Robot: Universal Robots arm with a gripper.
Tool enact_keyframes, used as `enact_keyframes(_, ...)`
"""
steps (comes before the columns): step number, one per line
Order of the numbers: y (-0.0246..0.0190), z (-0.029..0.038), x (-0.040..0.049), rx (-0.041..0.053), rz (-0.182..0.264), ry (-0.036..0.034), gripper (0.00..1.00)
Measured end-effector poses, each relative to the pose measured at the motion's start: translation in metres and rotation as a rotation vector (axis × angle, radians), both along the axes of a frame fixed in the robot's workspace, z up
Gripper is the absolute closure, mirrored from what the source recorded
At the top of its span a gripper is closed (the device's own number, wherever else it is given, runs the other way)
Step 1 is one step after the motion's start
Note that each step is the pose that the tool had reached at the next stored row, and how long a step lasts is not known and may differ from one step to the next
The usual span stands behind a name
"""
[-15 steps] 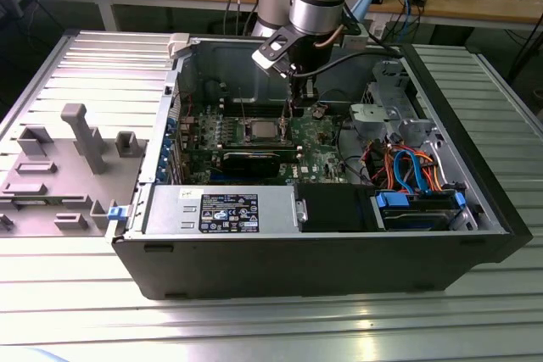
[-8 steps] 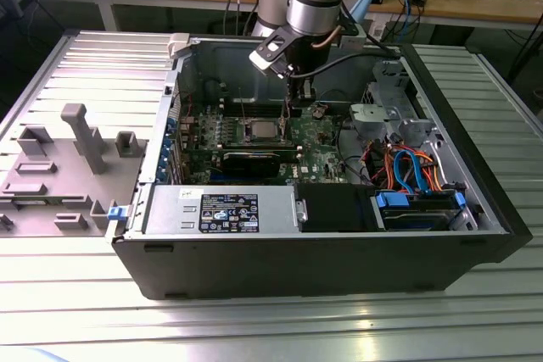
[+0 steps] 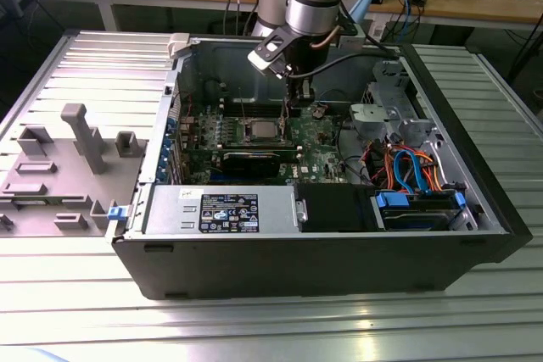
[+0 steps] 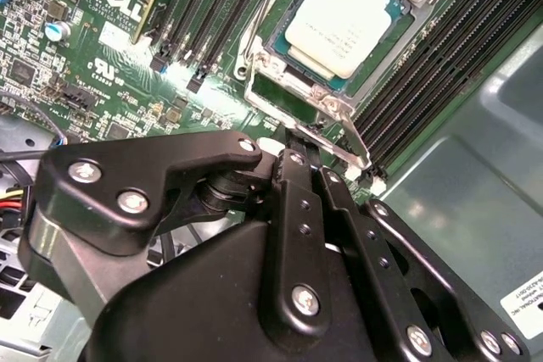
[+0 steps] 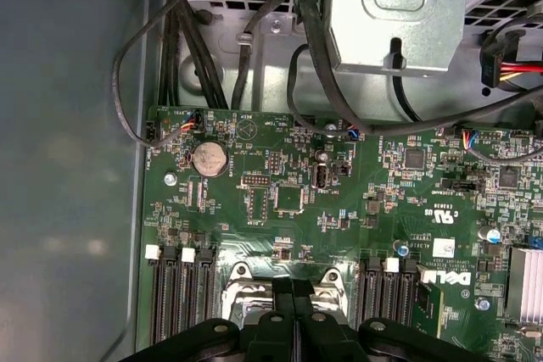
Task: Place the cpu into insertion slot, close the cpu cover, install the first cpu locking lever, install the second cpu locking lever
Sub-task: 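Close the cpu cover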
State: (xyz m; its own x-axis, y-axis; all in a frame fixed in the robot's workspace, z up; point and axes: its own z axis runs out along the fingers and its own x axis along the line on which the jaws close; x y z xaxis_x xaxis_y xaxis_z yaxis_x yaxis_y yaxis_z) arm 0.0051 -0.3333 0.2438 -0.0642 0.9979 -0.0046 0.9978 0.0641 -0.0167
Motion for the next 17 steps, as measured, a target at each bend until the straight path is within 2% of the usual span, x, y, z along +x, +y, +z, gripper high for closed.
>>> enact_keyframes(9, -0.0014, -0.0003, -0.0049, 0.0002, 0.000, 0.0000, 0.89)
enact_keyframes(17, -0.0016, -0.0031, -0.0180, 0.0003, 0.000, -0.0001, 0.89)
